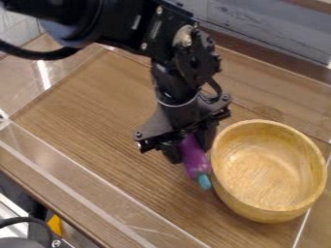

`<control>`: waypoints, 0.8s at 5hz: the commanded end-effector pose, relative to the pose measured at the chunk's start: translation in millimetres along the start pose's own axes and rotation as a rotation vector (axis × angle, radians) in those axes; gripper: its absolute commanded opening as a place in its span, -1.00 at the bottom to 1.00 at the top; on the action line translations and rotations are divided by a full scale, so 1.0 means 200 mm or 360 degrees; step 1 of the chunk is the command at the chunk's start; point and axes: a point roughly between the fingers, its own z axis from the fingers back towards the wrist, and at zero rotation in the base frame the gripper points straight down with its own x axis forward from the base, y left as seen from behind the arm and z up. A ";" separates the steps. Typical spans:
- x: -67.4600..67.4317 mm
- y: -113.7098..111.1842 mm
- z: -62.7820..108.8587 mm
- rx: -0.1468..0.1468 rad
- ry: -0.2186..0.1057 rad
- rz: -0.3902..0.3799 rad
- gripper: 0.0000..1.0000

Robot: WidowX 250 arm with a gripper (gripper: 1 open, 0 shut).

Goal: Remove the purple eggplant from inside the brown bowl and put it on the table

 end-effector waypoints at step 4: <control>0.06 0.04 -0.03 0.0070 -0.0095 0.0087 -1.00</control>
